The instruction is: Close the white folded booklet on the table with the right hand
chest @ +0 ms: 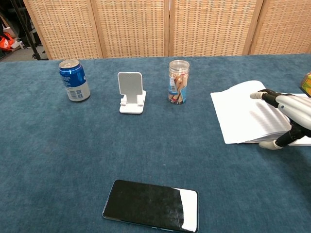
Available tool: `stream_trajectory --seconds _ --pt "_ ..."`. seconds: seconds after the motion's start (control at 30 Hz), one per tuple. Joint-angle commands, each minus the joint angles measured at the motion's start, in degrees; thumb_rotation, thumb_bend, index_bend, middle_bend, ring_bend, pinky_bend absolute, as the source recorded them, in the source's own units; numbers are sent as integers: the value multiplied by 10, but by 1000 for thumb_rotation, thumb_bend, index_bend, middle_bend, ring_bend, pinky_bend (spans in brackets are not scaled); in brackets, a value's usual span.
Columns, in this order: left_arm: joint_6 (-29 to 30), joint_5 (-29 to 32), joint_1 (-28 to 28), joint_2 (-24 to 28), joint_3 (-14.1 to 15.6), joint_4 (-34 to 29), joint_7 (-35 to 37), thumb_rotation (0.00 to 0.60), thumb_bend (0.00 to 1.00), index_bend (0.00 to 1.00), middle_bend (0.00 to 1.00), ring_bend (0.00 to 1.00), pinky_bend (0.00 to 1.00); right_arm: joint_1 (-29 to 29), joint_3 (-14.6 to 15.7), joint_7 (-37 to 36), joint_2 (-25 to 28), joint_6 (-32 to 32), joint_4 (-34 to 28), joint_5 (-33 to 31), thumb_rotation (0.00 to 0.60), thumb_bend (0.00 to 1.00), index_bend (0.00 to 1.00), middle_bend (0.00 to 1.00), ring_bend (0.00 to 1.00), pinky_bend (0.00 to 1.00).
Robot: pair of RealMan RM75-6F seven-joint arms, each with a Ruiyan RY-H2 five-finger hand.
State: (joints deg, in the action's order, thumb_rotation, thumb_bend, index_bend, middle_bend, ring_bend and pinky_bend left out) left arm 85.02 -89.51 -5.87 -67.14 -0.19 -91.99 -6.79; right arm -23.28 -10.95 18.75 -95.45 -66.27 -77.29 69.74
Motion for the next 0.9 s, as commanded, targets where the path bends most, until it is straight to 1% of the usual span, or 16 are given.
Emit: stream_trajectory --seconds 0.03,0.9 --pt "0 0 0 0 0 0 0 600 0 0 0 0 0 -2 0 0 -2 1 2 -1 600 234 0 0 0 0" --pt "7 -14 2 0 5 -3 -2 600 0 0 0 0 0 -21 -2 -4 -18 15 26 -22 600 234 0 0 0 0"
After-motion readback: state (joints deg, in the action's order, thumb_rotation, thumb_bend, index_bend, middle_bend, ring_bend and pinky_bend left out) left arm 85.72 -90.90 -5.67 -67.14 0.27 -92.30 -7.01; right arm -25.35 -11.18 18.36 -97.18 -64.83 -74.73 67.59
